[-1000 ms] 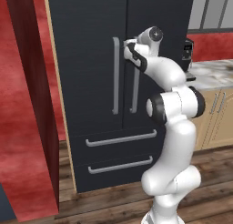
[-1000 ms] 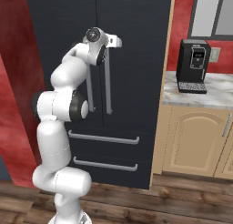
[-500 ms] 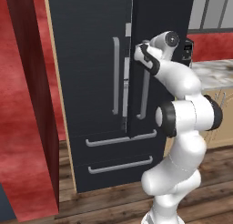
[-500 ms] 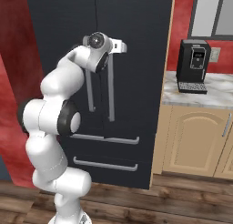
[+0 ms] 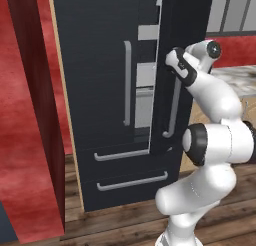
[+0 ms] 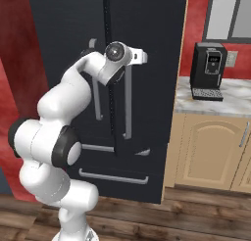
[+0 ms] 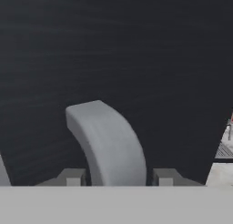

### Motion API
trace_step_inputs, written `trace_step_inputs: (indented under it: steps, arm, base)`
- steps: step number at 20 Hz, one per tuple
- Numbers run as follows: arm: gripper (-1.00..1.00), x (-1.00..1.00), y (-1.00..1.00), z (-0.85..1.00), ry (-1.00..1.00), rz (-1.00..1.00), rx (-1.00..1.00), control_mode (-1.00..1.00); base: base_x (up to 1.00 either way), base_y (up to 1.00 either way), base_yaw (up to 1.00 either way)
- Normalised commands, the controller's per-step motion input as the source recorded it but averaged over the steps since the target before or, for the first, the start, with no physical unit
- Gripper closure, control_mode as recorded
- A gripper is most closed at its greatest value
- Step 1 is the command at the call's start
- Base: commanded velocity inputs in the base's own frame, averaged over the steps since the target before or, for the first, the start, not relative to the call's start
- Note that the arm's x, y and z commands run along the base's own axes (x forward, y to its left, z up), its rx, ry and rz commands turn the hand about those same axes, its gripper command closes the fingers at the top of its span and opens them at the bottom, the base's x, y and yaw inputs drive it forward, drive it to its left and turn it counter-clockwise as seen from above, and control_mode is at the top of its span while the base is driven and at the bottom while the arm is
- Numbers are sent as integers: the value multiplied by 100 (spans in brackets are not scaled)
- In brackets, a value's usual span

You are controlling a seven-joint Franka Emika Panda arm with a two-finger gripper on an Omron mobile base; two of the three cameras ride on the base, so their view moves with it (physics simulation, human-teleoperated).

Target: Retrieve the steak from the fridge and place it on the saucepan with marinade on the stove.

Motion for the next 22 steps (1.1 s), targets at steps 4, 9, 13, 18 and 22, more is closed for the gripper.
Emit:
trace_step_inputs:
  steps: [4, 9, 13, 18, 22]
  arm:
    - [100, -57, -52, 0, 0, 0, 1, -100]
    - [100, -38, -48, 0, 0, 0, 0, -100]
    - [100, -25, -48, 0, 0, 1, 1, -100]
    - [100, -21, -49, 0, 0, 3, 2, -100]
    - [100, -27, -54, 0, 0, 3, 3, -100]
  base:
    - [0, 0, 0]
    - [0, 0, 0]
    - [0, 0, 0]
    - [0, 0, 0]
    - [0, 0, 0]
